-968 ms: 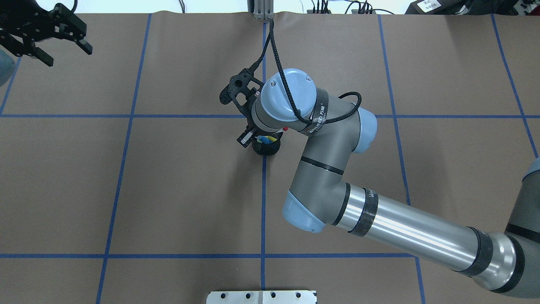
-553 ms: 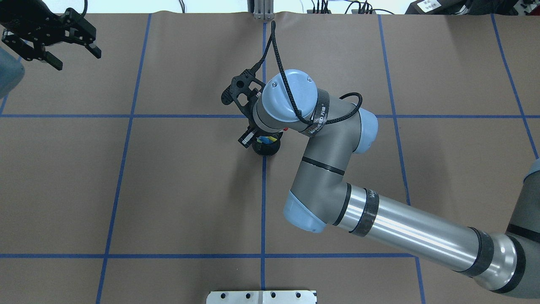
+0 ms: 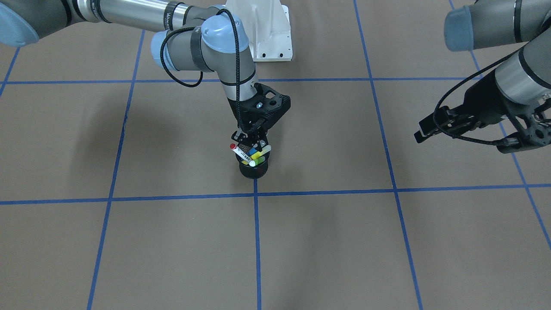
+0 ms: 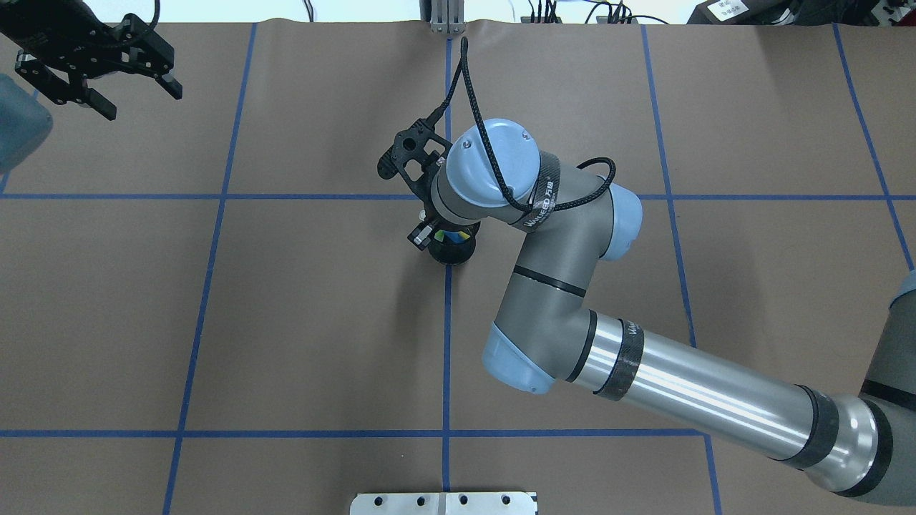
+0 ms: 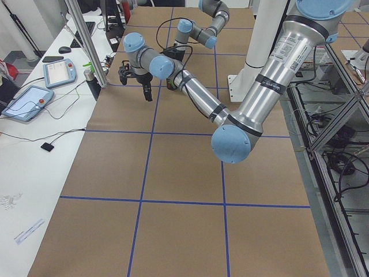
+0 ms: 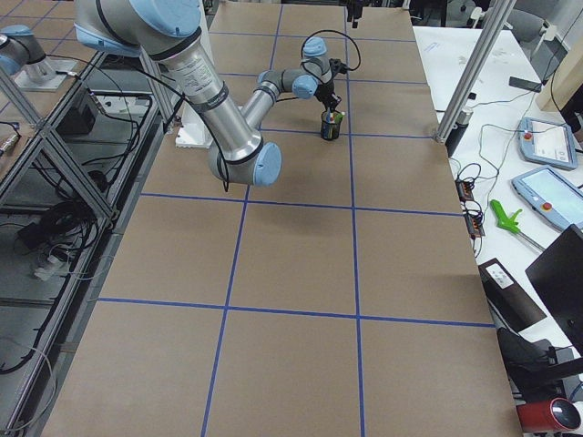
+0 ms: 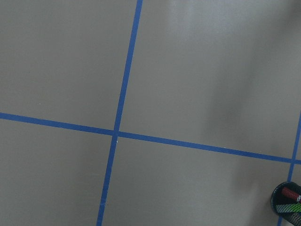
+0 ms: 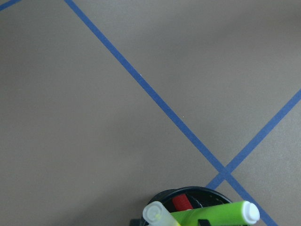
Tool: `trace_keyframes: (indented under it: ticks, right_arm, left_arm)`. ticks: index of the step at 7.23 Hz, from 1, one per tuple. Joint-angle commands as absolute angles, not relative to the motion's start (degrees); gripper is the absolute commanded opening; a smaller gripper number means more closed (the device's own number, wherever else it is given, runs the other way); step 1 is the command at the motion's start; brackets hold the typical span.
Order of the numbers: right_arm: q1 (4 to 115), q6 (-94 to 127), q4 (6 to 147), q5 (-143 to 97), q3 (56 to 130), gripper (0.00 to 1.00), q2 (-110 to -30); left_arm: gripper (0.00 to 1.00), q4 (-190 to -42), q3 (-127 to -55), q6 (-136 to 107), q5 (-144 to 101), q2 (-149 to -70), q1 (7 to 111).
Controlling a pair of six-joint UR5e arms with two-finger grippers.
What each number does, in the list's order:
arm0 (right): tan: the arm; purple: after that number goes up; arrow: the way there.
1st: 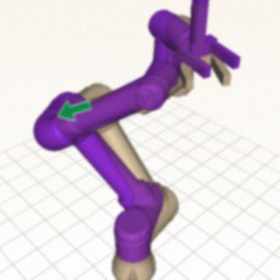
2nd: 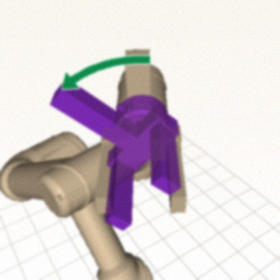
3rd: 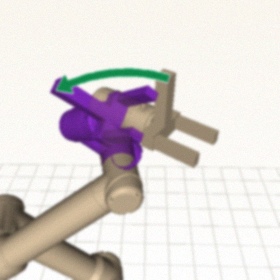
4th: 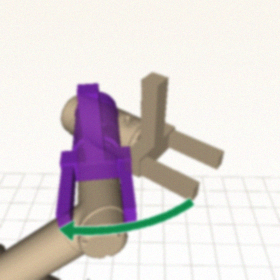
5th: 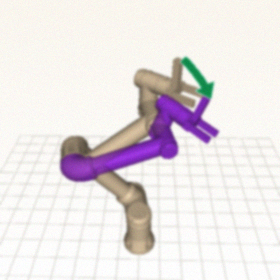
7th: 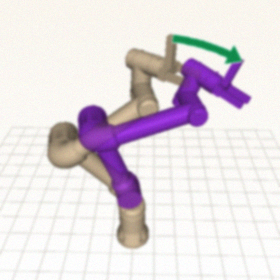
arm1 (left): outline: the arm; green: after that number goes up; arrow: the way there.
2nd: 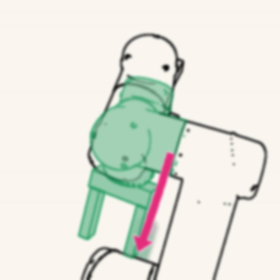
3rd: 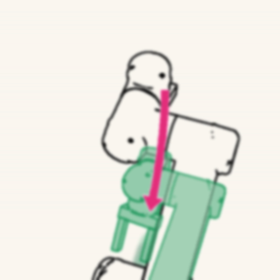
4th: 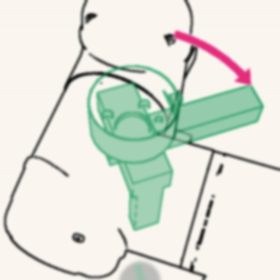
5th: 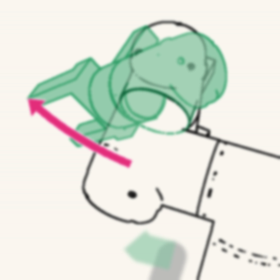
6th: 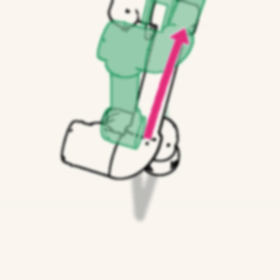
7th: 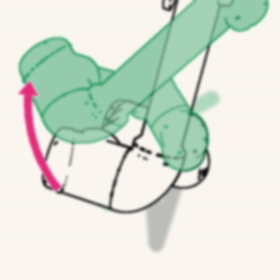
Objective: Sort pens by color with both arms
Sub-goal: 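Lower the right gripper into the cup and grasp the blue marker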
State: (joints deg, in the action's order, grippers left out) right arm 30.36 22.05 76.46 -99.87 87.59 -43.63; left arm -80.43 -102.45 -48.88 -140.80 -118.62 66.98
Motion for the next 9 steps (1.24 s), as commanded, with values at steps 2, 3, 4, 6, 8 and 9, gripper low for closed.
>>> trace_keyframes:
  ticks: [2,3,4,6,8,9]
  right_arm:
    - [31.6,22.1,76.8,-100.5,88.1,0.12,-43.7]
    - [31.8,22.2,77.0,-100.6,88.3,0.10,-43.8]
    - [32.5,22.8,77.5,-101.8,89.2,0.10,-44.1]
    - [36.6,23.1,85.1,-109.8,94.2,0.10,-44.2]
    - [39.4,23.2,86.7,-113.8,95.9,0.10,-43.9]
    - [40.6,23.2,86.7,-115.4,96.5,0.10,-43.4]
  left_arm:
    - [0.99,-80.2,-102.5,-54.0,-140.7,-120.8,65.1]
    - [1.00,-80.1,-102.4,-55.4,-140.4,-121.7,64.7]
    - [1.00,-79.7,-102.3,-56.8,-140.4,-122.6,64.7]
    - [0.99,-79.7,-102.0,-60.0,-137.8,-124.1,62.6]
    - [0.99,-79.8,-102.0,-64.4,-137.1,-125.1,60.8]
    - [0.99,-79.8,-101.9,-67.6,-137.1,-126.1,60.0]
